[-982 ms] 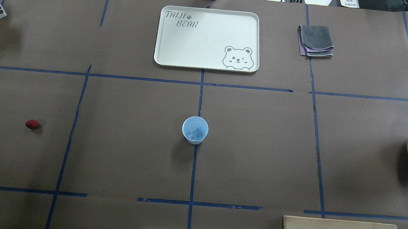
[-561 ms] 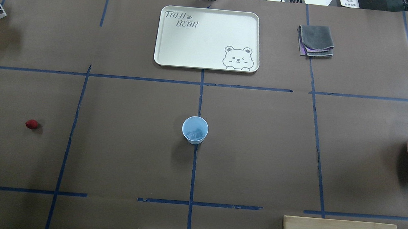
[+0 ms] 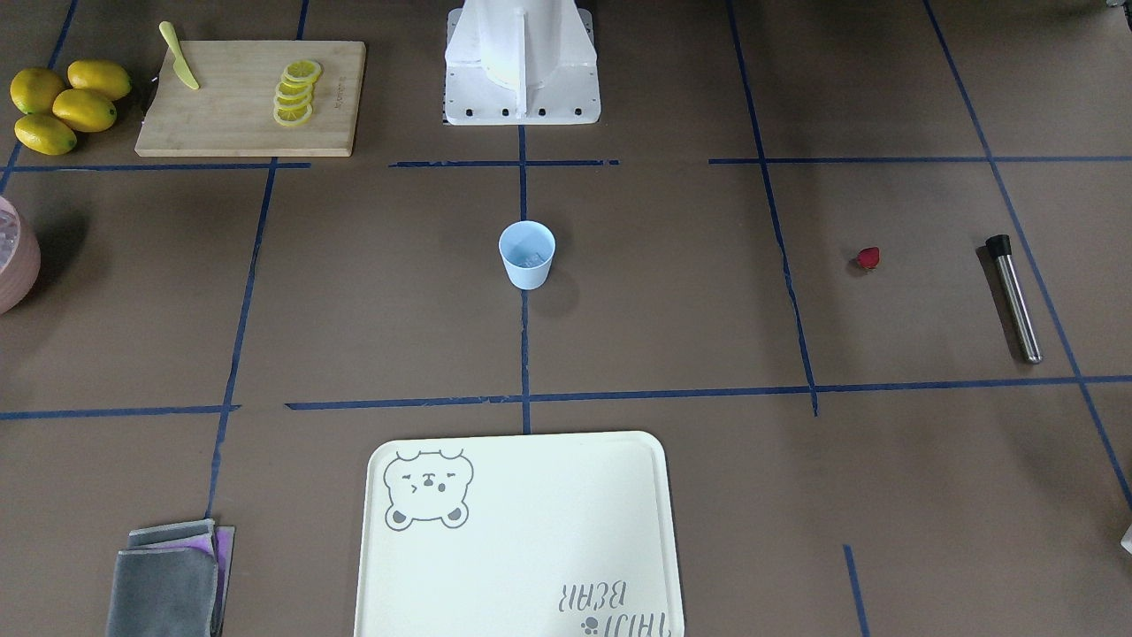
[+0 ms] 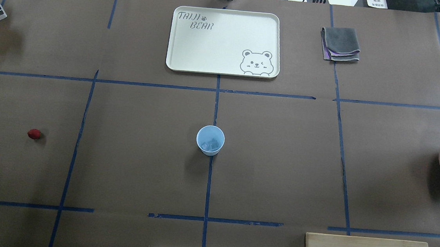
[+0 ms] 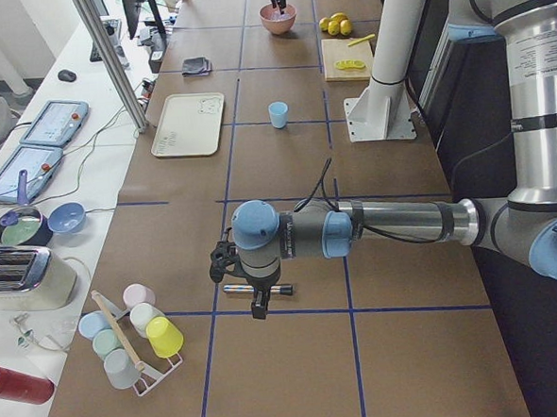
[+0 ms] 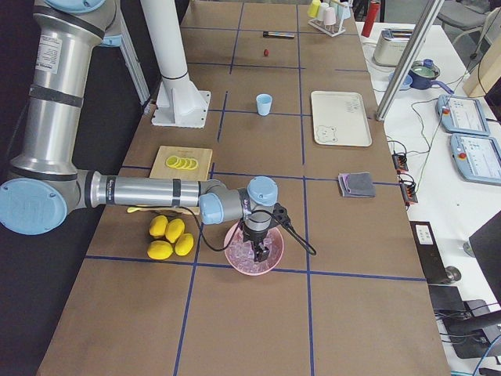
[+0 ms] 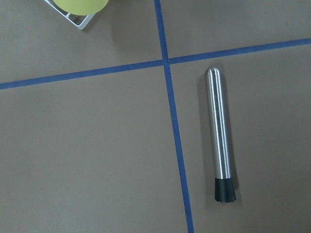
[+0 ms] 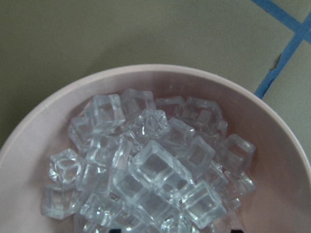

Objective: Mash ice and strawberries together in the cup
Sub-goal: 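Grasp a third ice cube from the pink bowl with the right gripper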

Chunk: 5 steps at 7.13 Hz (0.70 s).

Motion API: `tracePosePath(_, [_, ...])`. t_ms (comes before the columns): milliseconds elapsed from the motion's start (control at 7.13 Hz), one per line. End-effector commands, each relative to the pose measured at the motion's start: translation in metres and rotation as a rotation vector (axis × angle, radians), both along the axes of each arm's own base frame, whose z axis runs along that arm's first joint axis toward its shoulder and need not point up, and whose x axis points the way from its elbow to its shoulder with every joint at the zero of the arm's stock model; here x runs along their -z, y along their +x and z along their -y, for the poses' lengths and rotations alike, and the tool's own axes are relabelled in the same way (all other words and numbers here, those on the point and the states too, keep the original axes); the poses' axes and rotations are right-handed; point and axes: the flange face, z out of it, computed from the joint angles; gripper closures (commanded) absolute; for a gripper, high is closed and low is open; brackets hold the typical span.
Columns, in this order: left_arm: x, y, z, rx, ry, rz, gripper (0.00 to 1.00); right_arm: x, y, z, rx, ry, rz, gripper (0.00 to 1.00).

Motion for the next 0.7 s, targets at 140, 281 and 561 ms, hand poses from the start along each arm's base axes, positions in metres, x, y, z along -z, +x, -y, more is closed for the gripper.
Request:
tracePosePath(140, [0.0000, 0.0007, 0.0001, -0.001, 0.000, -0.001, 0.00, -0.0047, -0.0005, -0.0005, 0.002, -0.010, -0.005, 0.23])
tracePosePath(281, [0.0000, 0.0000, 0.0000, 0.000, 0.000, -0.001, 0.00, -0.0058, 0.0005, -0.0015, 0.002, -0.014, -0.007, 0.26])
tracePosePath(561, [-0.0001, -0.0001, 0.0000, 0.000, 0.000, 0.001, 0.00, -0.0081, 0.0012, -0.0031, 0.003, -0.019, -0.010, 0.38])
